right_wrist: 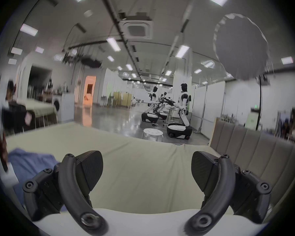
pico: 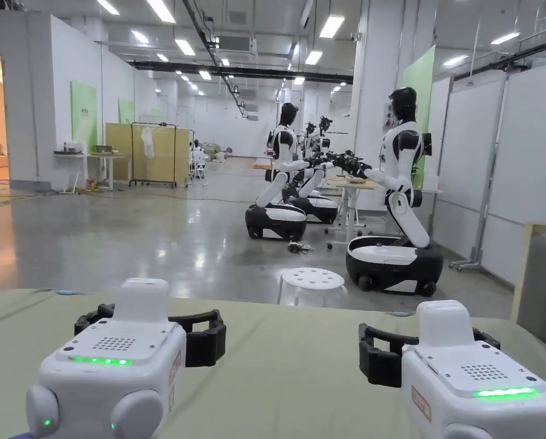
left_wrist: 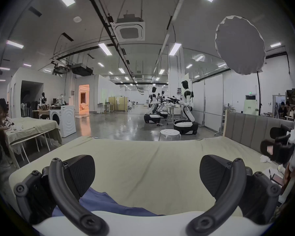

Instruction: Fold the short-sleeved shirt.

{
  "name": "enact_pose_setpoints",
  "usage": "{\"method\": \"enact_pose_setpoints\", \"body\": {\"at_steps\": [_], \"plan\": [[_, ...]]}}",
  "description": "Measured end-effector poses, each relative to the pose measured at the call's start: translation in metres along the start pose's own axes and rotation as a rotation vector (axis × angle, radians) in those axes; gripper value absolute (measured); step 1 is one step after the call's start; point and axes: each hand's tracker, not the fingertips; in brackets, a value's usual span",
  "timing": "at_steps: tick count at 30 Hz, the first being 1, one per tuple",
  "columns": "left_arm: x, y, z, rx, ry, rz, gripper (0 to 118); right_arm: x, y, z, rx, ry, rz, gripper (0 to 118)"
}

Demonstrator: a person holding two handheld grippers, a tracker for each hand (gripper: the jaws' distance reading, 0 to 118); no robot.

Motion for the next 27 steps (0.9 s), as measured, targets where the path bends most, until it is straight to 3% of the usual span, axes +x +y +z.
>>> {"method": "enact_pose_setpoints", "body": {"at_steps": [3, 11, 18, 27], "plan": [[0.009, -0.007, -0.003, -0.018, -0.047, -0.079, 118, -0.007, 0.004, 0.008, 0.076, -0.046, -0.031, 110], [0.010, -0.013, -0.007, -0.018, -0.057, 0.006, 118, -0.011, 0.010, 0.004, 0.053, -0.060, -0.073, 110], [0.011, -0.011, -0.008, -0.006, -0.015, -0.016, 118, -0.006, 0.001, 0.001, 0.019, -0.067, -0.084, 110], [0.018, -0.012, -0.007, 0.021, -0.067, 0.002, 118, -0.004, 0.002, 0.003, 0.005, -0.040, -0.091, 110]]}}
